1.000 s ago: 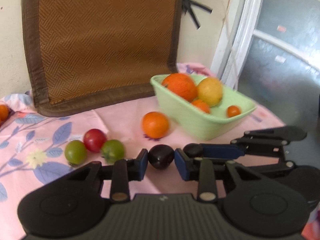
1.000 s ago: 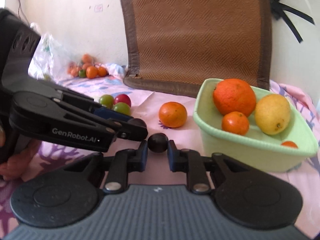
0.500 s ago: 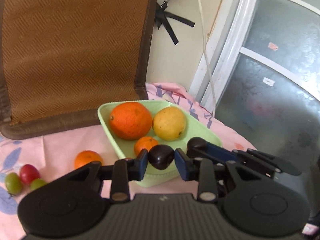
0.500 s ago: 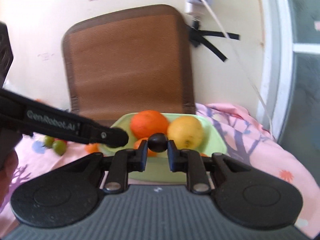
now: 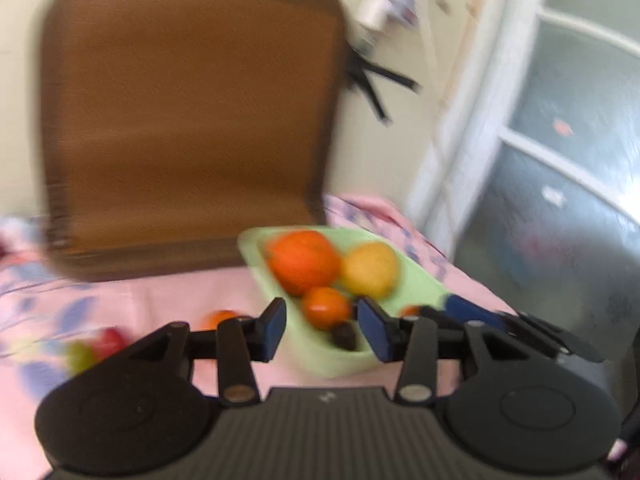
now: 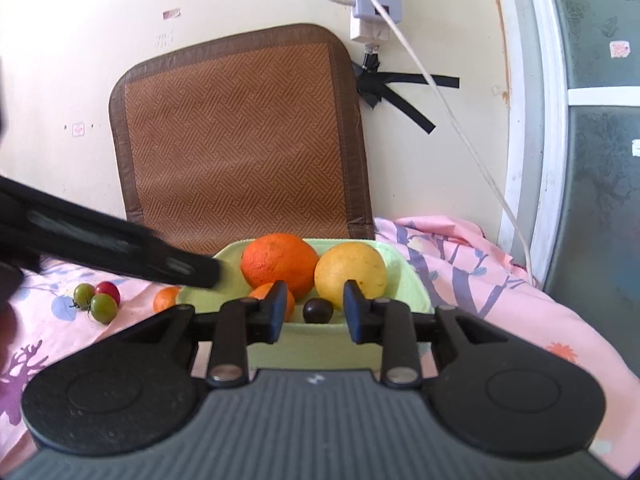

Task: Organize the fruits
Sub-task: 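Move the left tool to the green cherry tomato and grasp it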

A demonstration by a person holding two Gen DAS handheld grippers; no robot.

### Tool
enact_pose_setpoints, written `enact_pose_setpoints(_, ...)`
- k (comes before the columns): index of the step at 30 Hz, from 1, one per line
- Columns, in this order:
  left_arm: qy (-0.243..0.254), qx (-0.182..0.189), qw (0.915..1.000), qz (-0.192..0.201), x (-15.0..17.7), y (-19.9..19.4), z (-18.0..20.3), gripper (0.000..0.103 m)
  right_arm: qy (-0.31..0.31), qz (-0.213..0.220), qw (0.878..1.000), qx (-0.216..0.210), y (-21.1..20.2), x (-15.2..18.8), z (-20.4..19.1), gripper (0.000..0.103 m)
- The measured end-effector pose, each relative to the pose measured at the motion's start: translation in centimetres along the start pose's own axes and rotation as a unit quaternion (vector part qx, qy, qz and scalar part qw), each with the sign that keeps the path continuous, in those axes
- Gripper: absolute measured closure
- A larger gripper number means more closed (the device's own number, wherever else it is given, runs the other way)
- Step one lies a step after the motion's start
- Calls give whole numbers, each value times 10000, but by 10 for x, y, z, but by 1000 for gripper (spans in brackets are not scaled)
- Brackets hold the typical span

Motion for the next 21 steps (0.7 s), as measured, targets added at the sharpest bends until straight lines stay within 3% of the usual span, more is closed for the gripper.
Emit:
enact_pose_setpoints(6, -941, -865, 9917, 137, 14, -54, -108, 62, 325, 143, 9986, -399, -8, -9, -8, 70)
enact_pose_setpoints(9, -1501, -888, 9846, 132, 20, -63, -144, 62, 442, -42, 9945, -945, -8, -14, -34, 70)
enact_pose_setpoints(13, -1677, -764, 9829, 25, 21, -54, -159, 62, 178, -461, 9864, -1566, 2, -12, -85, 70)
enact_pose_setpoints(16, -1659, -592, 9843, -154, 20, -39, -160, 62, -249, -777, 9802, -1805, 16, 0, -124, 70)
enact_pose_setpoints(18, -1549, -563, 9860, -238, 21, -28, -159, 51, -441, -998, 9762, -1875, 27, 10, -144, 70)
enact_pose_setpoints(21, -1503, -533, 9867, -324, 25, -17, -156, 47, -570, -1247, 9696, -2027, 43, 18, -165, 68)
Point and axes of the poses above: each gripper's, at about its wrist camera, not at the fingertips, and y roughly the way its jaws point, z to its right, x to its underside, the point moved 10 cm from there along y, roughly the way its jaws point
